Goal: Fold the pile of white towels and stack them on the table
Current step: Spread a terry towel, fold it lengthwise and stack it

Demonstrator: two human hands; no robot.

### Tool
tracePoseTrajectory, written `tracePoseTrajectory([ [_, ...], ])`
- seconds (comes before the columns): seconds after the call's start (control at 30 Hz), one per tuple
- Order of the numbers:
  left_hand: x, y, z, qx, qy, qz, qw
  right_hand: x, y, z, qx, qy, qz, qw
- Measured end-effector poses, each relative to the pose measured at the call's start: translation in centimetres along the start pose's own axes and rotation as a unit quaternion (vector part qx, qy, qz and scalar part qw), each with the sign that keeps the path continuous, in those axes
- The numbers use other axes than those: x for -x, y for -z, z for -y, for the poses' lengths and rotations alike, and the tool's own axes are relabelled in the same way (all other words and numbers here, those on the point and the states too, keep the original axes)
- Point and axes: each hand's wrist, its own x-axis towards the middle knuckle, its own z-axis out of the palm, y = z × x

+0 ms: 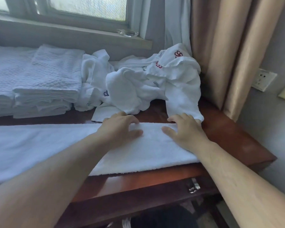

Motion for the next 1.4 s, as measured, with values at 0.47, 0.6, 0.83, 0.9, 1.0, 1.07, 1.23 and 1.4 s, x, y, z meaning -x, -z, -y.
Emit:
tracePoseTrajectory([
  [0.47, -2.0, -0.1, -0.2, 0.041, -0.065, -0.048, 0.996, -1.8, 0.0, -1.6, -0.071, 0.012, -0.01, 0.997],
  [0.6, -2.8, 0.0, -0.9, -0.002, -0.033, -0.034, 0.999, -2.2, 0.1, -1.0, -0.017, -0.027, -0.003, 0.999],
  [0.83, -0.6, -0.6, -1.2, -0.011, -0.065, -0.086, 0.994, 1.0, -0.6, 2.7, 0.021, -0.09, -0.165, 0.982],
  [0.9, 0.7, -1.0, -1.0, -0.041, -0.076, -0.037, 0.996, 2.4, -1.5, 3.4, -0.011, -0.078, -0.153, 0.985],
  [1.0, 2.3, -1.8, -0.6, -0.091, -0.066, 0.062, 0.992, 3.5, -1.6, 2.8, -0.064, -0.073, -0.135, 0.986],
  [1.07, 2.7, -1.8, -0.6, -0.107, -0.063, 0.08, 0.989, 3.9, -1.0, 2.2, -0.073, -0.089, -0.11, 0.987],
  [1.23, 2.9, -1.8, -0.9, -0.114, -0.067, 0.069, 0.989, 6.1, 0.1, 0.2, -0.084, -0.319, -0.108, 0.938],
  [1.4, 3.4, -1.9, -1.1, -0.112, -0.069, 0.05, 0.99, 7.2, 1.8, -1.1, -0.337, -0.369, -0.172, 0.849],
])
